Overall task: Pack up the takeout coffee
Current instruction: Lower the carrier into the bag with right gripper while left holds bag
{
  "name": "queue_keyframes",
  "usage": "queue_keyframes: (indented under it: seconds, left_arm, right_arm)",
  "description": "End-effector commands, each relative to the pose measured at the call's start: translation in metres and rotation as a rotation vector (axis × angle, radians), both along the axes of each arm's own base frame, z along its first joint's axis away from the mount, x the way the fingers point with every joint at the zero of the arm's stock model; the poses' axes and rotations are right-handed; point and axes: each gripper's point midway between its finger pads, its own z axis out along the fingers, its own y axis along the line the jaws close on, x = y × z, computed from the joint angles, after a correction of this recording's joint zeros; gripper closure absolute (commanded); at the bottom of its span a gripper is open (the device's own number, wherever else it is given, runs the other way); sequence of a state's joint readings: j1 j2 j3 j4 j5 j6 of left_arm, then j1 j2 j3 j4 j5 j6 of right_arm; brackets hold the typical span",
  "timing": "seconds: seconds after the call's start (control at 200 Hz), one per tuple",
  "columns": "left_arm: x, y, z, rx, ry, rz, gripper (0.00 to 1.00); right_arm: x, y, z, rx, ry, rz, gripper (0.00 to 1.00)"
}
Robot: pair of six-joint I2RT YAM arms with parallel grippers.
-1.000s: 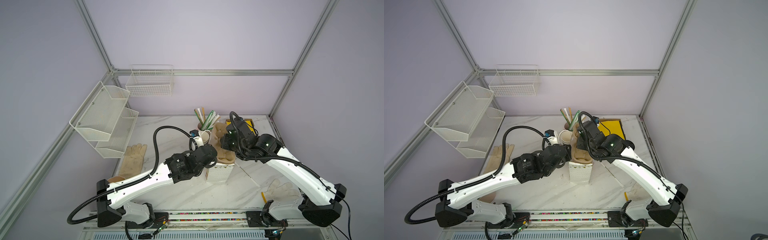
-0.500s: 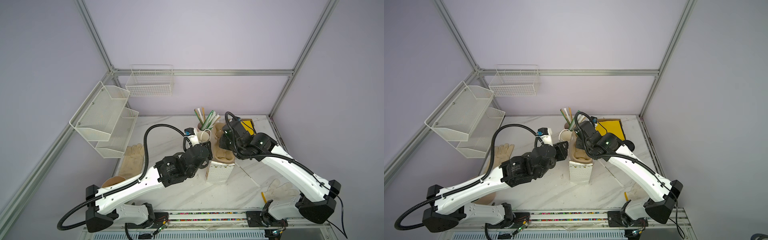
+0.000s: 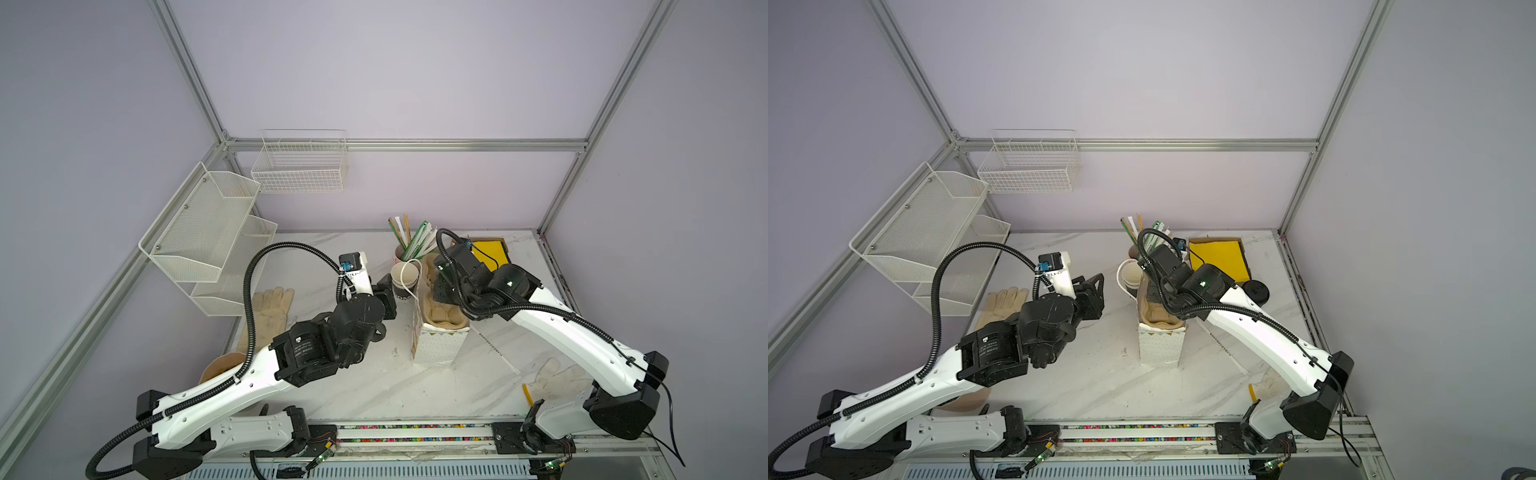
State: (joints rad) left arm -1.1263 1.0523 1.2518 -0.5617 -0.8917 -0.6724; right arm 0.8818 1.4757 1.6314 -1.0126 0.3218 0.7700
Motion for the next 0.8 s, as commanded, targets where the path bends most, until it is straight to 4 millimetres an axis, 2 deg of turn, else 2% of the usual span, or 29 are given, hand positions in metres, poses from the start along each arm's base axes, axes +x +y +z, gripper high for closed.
queue_keyframes:
  seconds: [0.0, 0.205, 0.365, 0.435, 0.575, 0.795]
  left_arm:
    - [0.001, 0.023, 0.001, 0.106, -0.051, 0.067, 0.49]
    - [-0.002, 0.035, 0.0, 0.163, -0.07, 0.084, 0.49]
    - [-0.002, 0.035, -0.006, 0.184, -0.068, 0.086, 0.49]
    - [-0.001, 0.034, -0.008, 0.189, -0.066, 0.084, 0.49]
    - [-0.001, 0.033, -0.012, 0.204, -0.062, 0.084, 0.48]
    - [0.0, 0.033, -0.014, 0.221, -0.062, 0.085, 0.48]
  right_arm:
    - [-0.002, -0.004, -0.01, -0.073, 0.035, -0.011, 0.75]
    - [0.004, -0.003, -0.024, -0.125, 0.05, -0.02, 0.75]
    - [0.009, -0.003, -0.014, -0.123, 0.032, -0.041, 0.75]
    - [0.008, -0.003, -0.017, -0.128, 0.036, -0.04, 0.75]
    - [0.003, -0.001, -0.036, -0.139, 0.083, -0.027, 0.75]
    - [-0.006, -0.004, -0.034, -0.117, 0.109, -0.019, 0.75]
